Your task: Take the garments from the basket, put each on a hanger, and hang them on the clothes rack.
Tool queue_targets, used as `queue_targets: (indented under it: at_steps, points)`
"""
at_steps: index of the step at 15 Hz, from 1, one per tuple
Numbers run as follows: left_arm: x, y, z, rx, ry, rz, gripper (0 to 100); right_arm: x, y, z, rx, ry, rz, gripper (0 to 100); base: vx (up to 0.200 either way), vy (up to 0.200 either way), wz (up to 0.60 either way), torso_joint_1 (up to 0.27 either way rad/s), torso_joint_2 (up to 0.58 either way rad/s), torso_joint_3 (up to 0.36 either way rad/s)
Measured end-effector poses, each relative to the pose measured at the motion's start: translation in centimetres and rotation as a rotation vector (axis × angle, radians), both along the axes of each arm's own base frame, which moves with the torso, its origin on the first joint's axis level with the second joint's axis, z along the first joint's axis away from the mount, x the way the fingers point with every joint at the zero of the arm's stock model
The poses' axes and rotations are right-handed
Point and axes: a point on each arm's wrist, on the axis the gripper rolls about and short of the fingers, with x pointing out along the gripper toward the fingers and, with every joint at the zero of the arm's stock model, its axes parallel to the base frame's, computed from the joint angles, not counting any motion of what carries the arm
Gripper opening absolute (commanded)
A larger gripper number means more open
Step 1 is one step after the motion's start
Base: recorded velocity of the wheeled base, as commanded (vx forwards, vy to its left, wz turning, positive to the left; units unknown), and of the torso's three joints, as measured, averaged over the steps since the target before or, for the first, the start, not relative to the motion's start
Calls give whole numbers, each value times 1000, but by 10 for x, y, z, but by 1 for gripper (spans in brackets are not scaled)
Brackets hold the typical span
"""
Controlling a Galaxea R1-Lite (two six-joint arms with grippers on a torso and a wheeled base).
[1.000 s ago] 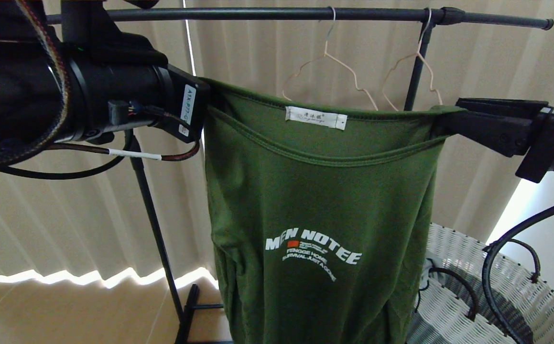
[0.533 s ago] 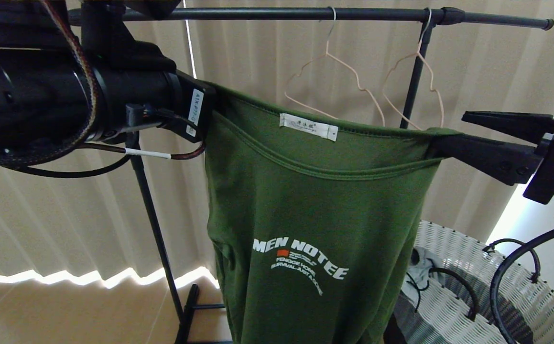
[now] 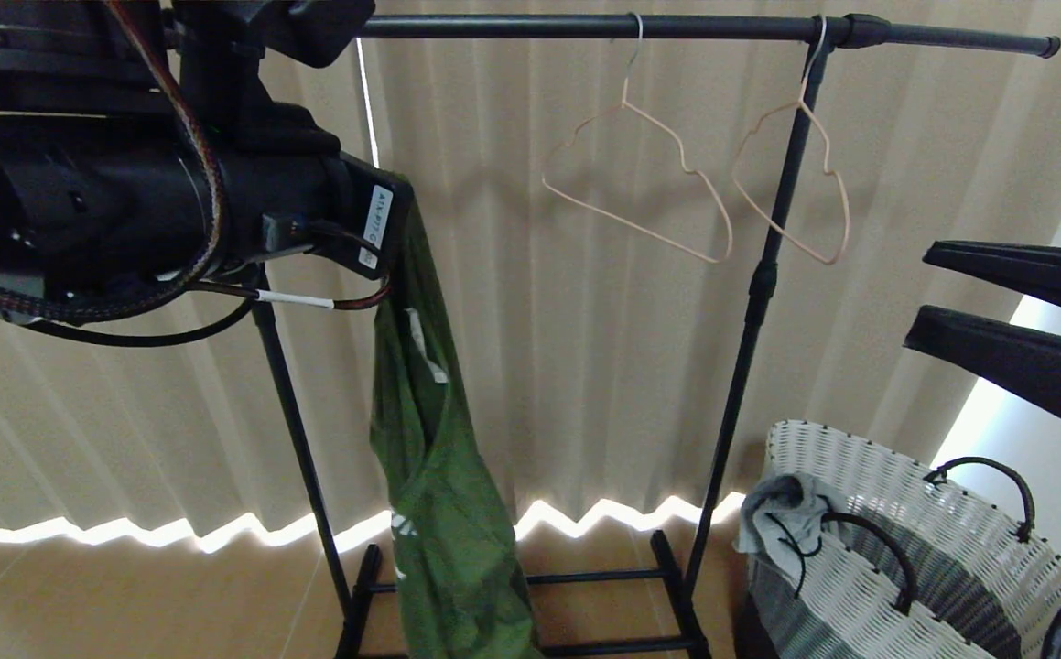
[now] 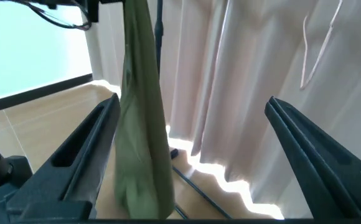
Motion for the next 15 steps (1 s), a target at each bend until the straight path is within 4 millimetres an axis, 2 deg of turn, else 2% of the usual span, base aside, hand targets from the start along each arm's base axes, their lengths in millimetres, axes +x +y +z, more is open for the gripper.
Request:
queue_targets:
  at_steps: [4,11,15]
  points:
    - [-8,5,-18,29,50,-2,0,-2,-6,1,2,-12,-46,100,0,0,0,0,0,0]
    - [-61,45,-68,58,178,-2,0,24,-44,-10,-145,7,-406,100,0,0,0,0,0,0]
    - [-86,66,-72,34,157,0,0,32,-51,-14,-195,23,-597,100,0,0,0,0,0,0]
